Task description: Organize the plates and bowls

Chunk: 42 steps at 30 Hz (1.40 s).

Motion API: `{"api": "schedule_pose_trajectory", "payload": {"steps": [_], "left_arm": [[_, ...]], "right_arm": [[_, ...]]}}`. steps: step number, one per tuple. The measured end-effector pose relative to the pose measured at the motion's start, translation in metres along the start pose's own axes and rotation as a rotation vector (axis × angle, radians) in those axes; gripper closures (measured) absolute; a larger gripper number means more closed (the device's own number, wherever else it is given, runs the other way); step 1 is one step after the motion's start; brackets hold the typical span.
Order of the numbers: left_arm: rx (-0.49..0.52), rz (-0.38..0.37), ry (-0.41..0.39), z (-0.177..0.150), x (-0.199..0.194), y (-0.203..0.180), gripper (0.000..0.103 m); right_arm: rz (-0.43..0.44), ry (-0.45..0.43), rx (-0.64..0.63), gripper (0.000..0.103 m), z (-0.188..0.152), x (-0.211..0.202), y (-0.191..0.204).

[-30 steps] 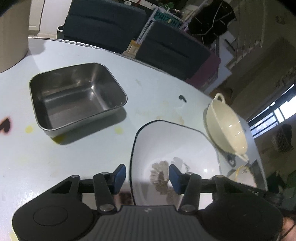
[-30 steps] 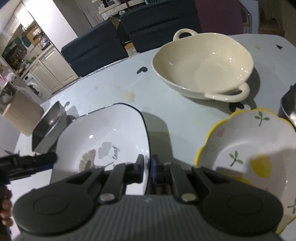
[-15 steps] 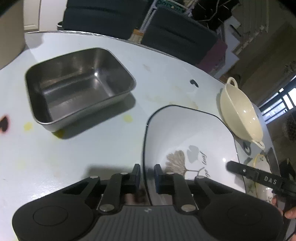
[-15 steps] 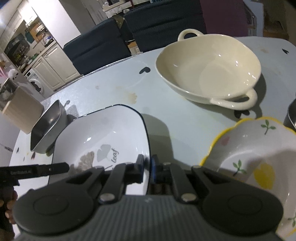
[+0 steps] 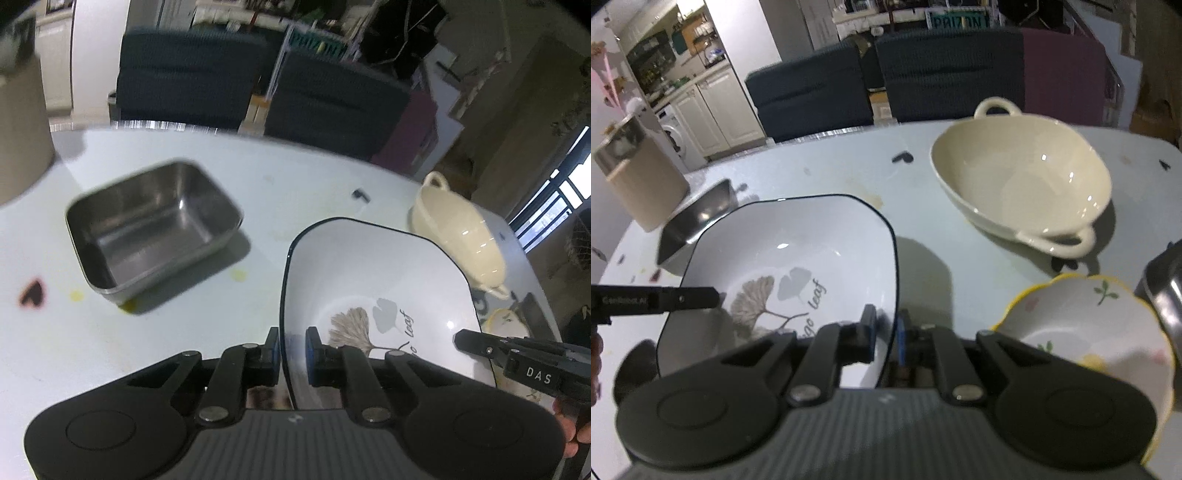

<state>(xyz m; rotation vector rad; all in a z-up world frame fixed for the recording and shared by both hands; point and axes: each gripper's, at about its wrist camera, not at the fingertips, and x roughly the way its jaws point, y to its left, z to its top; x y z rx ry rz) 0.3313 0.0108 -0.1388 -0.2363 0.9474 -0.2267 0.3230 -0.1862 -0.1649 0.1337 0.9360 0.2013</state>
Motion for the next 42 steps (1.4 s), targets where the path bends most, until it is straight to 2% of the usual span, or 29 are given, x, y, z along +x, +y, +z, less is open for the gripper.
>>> {"api": "schedule_pose_trajectory", "payload": {"steps": [9, 19, 27, 37, 42], "left_arm": [[0.005, -0.051, -0.056, -0.019, -0.057, -0.032, 0.090], [-0.012, -0.107, -0.092, -0.058, -0.106, -0.061, 0.092], [-0.018, -0.121, -0.038, -0.103, -0.107, -0.074, 0.091], [-0.037, -0.135, 0.012, -0.146, -0.094, -0.075, 0.091], [-0.064, -0.139, 0.063, -0.164, -0.079, -0.072, 0.090]], "right_arm": [[0.034, -0.089, 0.049, 0.091, -0.012, -0.073, -0.013], [0.049, -0.112, 0.084, 0.091, -0.043, -0.137, -0.028], [0.024, -0.091, 0.082, 0.092, -0.084, -0.162, -0.036], [0.001, -0.007, 0.080, 0.092, -0.123, -0.171, -0.048], [-0.010, 0.050, 0.065, 0.092, -0.138, -0.172, -0.049]]}}
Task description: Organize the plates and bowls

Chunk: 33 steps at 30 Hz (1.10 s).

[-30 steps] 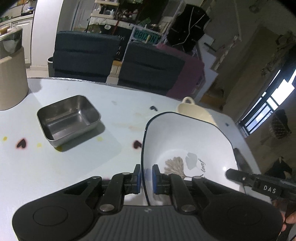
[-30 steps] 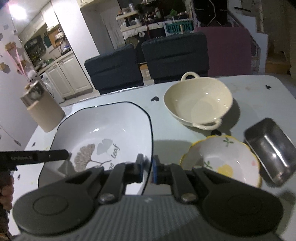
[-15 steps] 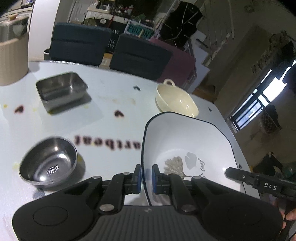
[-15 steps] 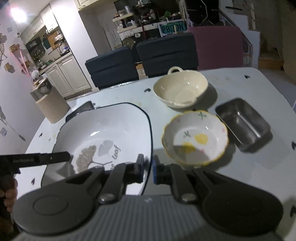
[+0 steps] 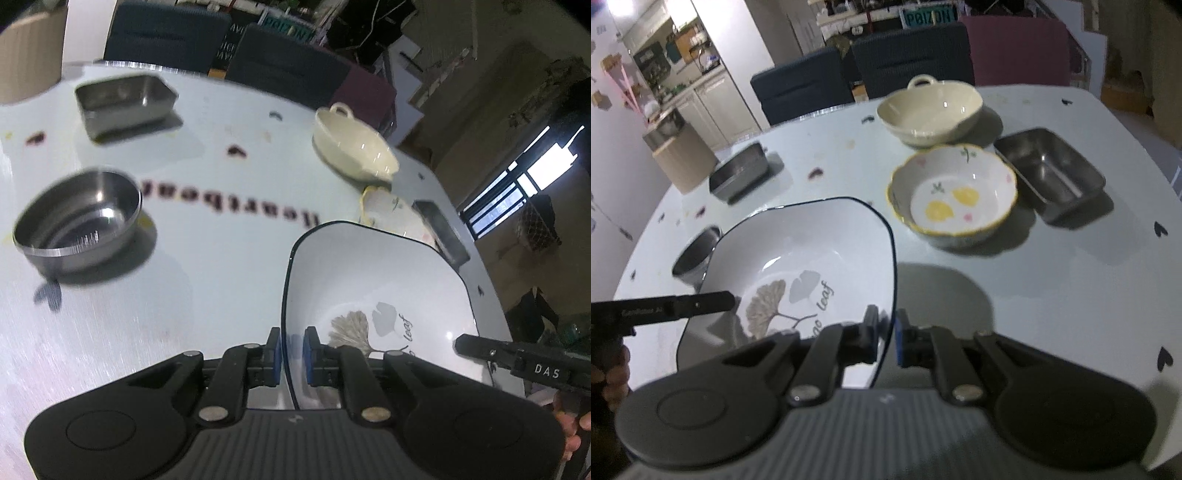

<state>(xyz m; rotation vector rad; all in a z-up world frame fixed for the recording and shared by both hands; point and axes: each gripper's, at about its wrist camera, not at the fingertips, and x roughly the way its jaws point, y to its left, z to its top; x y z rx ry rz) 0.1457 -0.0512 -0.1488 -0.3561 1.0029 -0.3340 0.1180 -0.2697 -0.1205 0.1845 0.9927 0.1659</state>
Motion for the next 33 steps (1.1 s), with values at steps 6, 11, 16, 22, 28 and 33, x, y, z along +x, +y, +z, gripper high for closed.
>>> {"api": "schedule_pose_trajectory", "payload": {"steps": [6, 11, 16, 22, 28, 33], "left_arm": [[-0.011, 0.019, 0.050, -0.011, 0.023, 0.002, 0.086], [-0.033, 0.030, 0.076, -0.014, 0.037, 0.009, 0.083], [-0.064, 0.037, 0.072, -0.013, 0.044, 0.015, 0.082], [-0.093, 0.035, 0.067, -0.011, 0.048, 0.017, 0.082], [-0.111, 0.038, 0.043, -0.009, 0.050, 0.020, 0.082], [-0.096, 0.042, 0.029, -0.010, 0.049, 0.021, 0.082]], "right_arm": [[-0.042, 0.056, -0.025, 0.092, -0.007, 0.009, 0.001], [-0.069, 0.085, -0.054, 0.092, -0.008, 0.016, 0.006], [-0.069, 0.101, -0.069, 0.092, -0.006, 0.024, 0.008], [-0.081, 0.102, -0.071, 0.093, -0.002, 0.029, 0.010], [-0.089, 0.084, -0.061, 0.093, 0.005, 0.033, 0.011], [-0.102, 0.085, -0.071, 0.093, 0.009, 0.039, 0.014]]}}
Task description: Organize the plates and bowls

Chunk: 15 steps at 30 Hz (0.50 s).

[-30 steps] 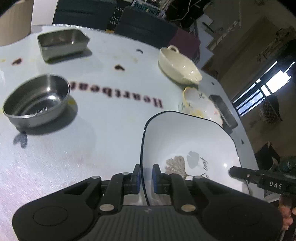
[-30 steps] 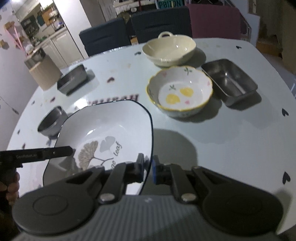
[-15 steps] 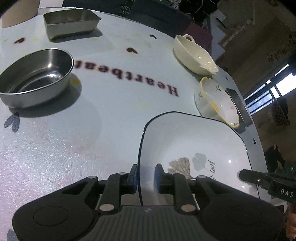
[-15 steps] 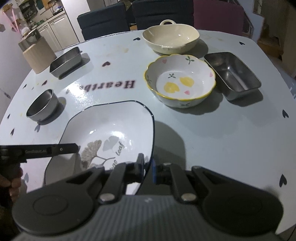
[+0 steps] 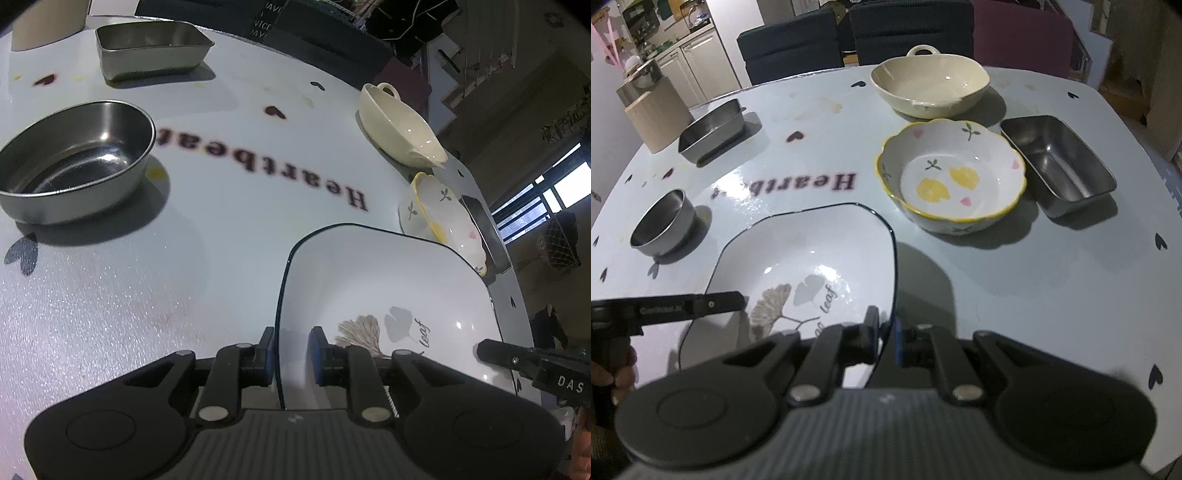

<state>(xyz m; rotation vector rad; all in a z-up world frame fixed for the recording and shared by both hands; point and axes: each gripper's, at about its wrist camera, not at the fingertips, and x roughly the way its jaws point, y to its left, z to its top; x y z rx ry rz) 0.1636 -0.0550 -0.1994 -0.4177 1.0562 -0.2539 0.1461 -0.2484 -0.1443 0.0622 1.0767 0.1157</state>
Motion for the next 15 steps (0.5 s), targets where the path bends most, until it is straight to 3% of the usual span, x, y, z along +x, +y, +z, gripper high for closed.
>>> {"api": "schedule_pose_trajectory", "payload": {"steps": [15], "left_arm": [[0.051, 0.007, 0.018, 0.000, 0.002, -0.004, 0.086]], "right_arm": [[-0.027, 0.058, -0.014, 0.092, 0.002, 0.019, -0.001]]}}
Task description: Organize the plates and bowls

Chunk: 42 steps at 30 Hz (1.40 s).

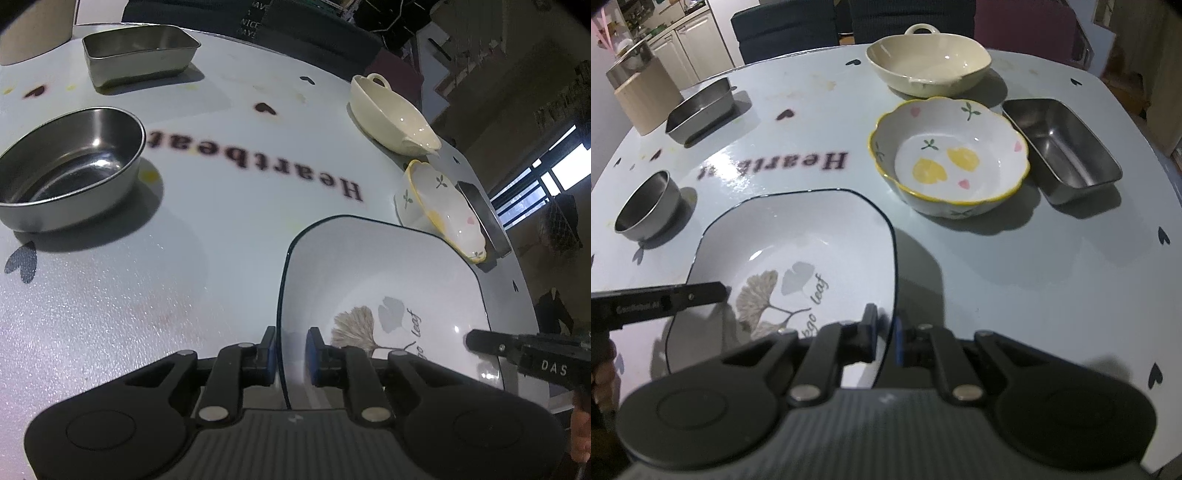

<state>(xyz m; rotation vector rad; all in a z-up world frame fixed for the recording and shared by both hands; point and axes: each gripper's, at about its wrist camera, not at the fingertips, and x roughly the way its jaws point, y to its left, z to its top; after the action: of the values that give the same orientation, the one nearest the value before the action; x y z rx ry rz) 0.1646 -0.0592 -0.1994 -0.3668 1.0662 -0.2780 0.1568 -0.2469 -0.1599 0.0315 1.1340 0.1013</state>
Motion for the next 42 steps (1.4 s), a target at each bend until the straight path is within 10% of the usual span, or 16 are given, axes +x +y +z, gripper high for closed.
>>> {"api": "schedule_pose_trajectory", "payload": {"steps": [22, 29, 34, 42], "left_arm": [[0.064, 0.017, 0.048, 0.001, 0.000, -0.008, 0.082], [0.123, 0.068, 0.039, 0.003, -0.017, -0.017, 0.012], [0.205, 0.085, -0.018, 0.021, -0.031, -0.028, 0.003], [0.335, 0.085, -0.143, 0.090, -0.050, -0.052, 0.000]], "right_arm": [[-0.011, 0.054, 0.042, 0.087, 0.004, 0.022, -0.005], [-0.035, 0.026, 0.017, 0.031, -0.004, 0.008, -0.006], [-0.035, -0.130, 0.013, 0.002, -0.003, -0.028, -0.006], [0.015, -0.363, 0.181, 0.000, 0.041, -0.055, -0.027]]}}
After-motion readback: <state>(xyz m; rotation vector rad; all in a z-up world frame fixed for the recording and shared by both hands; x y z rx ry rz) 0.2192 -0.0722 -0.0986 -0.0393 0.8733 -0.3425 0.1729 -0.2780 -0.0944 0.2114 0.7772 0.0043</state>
